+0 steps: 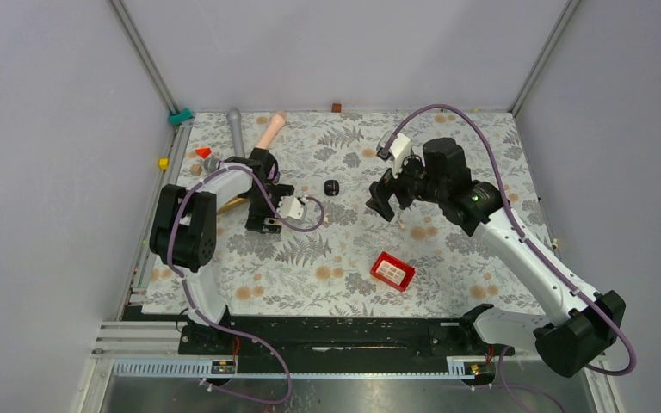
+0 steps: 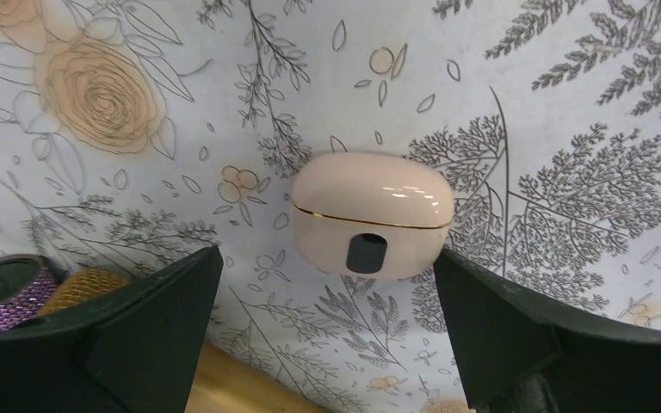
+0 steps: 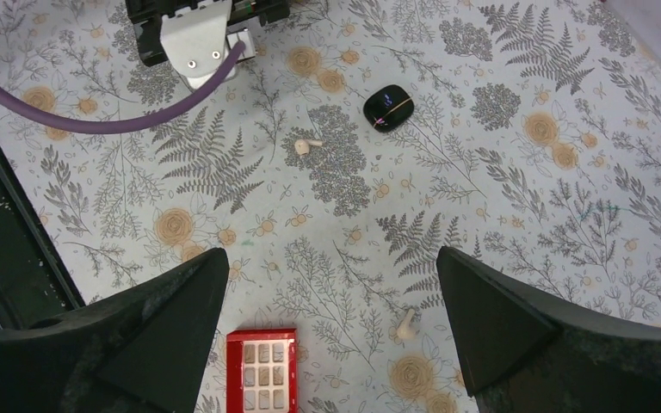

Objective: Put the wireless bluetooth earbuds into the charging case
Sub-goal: Pick up the charging case at the center of the board.

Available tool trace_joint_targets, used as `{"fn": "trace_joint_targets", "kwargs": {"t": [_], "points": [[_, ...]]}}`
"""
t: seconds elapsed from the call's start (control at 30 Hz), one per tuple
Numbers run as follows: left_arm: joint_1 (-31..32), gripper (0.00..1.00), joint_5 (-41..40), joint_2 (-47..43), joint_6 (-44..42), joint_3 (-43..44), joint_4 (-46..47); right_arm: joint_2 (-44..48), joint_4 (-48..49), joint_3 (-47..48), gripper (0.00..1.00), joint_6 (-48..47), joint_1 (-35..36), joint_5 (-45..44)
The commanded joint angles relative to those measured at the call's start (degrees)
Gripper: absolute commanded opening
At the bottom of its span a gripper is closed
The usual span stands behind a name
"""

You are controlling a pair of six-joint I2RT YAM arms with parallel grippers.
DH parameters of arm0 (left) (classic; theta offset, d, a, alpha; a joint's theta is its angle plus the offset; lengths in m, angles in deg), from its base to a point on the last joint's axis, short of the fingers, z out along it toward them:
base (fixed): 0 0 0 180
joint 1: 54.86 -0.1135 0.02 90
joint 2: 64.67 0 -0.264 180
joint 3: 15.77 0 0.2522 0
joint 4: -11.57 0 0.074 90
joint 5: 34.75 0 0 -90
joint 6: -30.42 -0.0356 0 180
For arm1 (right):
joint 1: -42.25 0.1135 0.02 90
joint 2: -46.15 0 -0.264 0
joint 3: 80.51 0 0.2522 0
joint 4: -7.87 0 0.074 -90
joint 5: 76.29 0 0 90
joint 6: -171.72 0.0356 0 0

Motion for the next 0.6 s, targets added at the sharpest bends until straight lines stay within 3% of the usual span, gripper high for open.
{"fn": "trace_joint_targets", "kwargs": {"t": [0.0,0.57], "points": [[0.18,0.95,-3.43,1.9,-0.38,0.4,1.2,1.17,2.93,-0.65,0.99,-0.11,-0.22,2.24],[2.27,0.88,-0.5,1.75,0.64,0.56,-0.75,1.04,3.12,-1.08,1.0,0.16,-0.18,3.16]]}}
